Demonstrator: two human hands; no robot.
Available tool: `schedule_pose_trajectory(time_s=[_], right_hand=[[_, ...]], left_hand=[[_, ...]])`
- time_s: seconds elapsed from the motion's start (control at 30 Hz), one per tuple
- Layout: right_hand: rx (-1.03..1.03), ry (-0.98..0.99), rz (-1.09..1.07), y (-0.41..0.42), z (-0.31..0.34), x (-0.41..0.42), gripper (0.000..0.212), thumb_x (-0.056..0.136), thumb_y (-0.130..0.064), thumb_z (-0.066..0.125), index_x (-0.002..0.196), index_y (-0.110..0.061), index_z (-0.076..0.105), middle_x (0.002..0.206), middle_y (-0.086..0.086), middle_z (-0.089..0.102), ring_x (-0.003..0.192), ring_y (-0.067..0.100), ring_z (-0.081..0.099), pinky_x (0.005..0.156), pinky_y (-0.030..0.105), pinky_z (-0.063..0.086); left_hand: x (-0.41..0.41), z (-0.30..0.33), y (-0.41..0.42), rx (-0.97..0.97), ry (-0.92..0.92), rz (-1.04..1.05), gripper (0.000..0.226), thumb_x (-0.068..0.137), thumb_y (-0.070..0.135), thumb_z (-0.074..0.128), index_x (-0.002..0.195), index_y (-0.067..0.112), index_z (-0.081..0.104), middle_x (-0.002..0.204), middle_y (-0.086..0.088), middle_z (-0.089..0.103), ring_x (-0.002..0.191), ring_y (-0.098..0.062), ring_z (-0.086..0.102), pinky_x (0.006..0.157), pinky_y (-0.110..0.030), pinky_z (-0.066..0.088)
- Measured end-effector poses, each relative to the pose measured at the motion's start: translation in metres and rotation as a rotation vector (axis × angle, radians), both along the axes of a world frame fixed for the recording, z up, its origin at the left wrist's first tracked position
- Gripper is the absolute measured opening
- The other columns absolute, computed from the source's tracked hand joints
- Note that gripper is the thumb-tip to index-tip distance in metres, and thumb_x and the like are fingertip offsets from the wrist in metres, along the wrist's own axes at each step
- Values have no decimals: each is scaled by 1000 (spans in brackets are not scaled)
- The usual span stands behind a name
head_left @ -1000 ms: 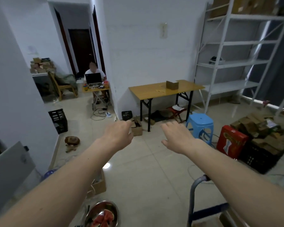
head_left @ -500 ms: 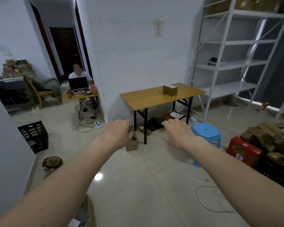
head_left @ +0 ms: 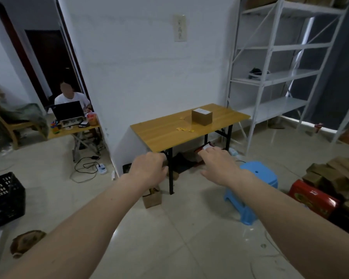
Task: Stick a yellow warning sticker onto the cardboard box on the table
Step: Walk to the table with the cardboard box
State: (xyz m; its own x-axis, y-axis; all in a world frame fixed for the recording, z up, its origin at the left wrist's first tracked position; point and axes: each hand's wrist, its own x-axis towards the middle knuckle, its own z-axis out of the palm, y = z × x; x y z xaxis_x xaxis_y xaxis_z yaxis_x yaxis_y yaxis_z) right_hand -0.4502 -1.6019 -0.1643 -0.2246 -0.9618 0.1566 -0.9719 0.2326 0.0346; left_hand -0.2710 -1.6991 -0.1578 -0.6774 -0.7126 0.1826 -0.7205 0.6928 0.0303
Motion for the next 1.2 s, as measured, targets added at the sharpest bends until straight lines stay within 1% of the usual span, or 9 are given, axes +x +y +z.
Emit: schedule_pose_trajectory(time_s=[0.17, 0.3, 0.43, 0.57, 0.63, 0.8, 0.93, 1.03, 1.2], right_hand=[[-31, 0, 38, -77, -7, -72, 46, 88, -34, 58, 128, -14, 48, 129, 6, 54, 122, 27, 46, 101, 38, 38], [-4, 30, 28, -138, 6, -150, 46, 88, -37, 57, 126, -13, 48, 127, 7, 54, 120, 27, 47, 100, 39, 41], [9, 43, 32, -206, 9, -219, 41, 89, -38, 56, 121, -13, 49, 122, 6, 56, 114, 26, 50, 96, 38, 43], [41, 17, 50, -265, 1, -263, 47, 88, -37, 57, 127, -12, 47, 126, 7, 55, 118, 27, 49, 99, 39, 42], [38, 3, 51, -295, -6, -289, 47, 89, -36, 57, 128, -13, 47, 129, 6, 54, 120, 26, 48, 100, 38, 41], [76, -13, 23, -369, -23, -354, 48, 89, -34, 57, 131, -14, 45, 134, 6, 50, 126, 26, 43, 103, 39, 37], [106, -43, -6, -431, -25, -402, 50, 88, -34, 57, 132, -14, 44, 136, 6, 49, 128, 26, 41, 104, 39, 36], [107, -40, -19, -471, -26, -443, 52, 87, -35, 58, 133, -15, 44, 136, 5, 50, 127, 25, 42, 104, 40, 39], [129, -53, -67, -521, -28, -515, 56, 87, -35, 58, 137, -16, 40, 138, 6, 48, 128, 26, 41, 104, 39, 37]], left_hand=[[-83, -9, -81, 41, -22, 16, 35, 94, 33, 45, 122, 16, 56, 115, -8, 65, 103, -28, 61, 81, -39, 53], [-167, -2, -146, 71, -2, 1, 35, 93, 35, 46, 118, 15, 56, 114, -8, 65, 102, -28, 61, 82, -43, 54], [-228, -8, -206, 68, 15, 2, 41, 93, 37, 46, 129, 20, 51, 124, -3, 63, 111, -26, 59, 83, -37, 52], [-276, -22, -264, 131, 8, 33, 42, 92, 39, 47, 131, 23, 49, 128, -1, 61, 114, -25, 58, 82, -36, 51], [-306, -27, -295, 155, 2, 37, 42, 92, 39, 47, 131, 23, 49, 128, -2, 61, 115, -26, 58, 85, -37, 50], [-387, -45, -368, 188, 3, -37, 42, 92, 38, 49, 131, 23, 49, 132, -2, 58, 120, -25, 54, 90, -37, 47], [-439, -53, -435, 245, 33, -54, 42, 92, 39, 47, 130, 23, 50, 130, -1, 59, 116, -24, 56, 89, -36, 48], [-479, -54, -487, 253, 16, -53, 41, 93, 39, 45, 130, 21, 49, 131, 0, 57, 118, -22, 54, 87, -31, 43], [-551, -56, -538, 269, -8, -100, 41, 94, 39, 45, 131, 23, 49, 134, 2, 56, 121, -20, 53, 91, -31, 44]])
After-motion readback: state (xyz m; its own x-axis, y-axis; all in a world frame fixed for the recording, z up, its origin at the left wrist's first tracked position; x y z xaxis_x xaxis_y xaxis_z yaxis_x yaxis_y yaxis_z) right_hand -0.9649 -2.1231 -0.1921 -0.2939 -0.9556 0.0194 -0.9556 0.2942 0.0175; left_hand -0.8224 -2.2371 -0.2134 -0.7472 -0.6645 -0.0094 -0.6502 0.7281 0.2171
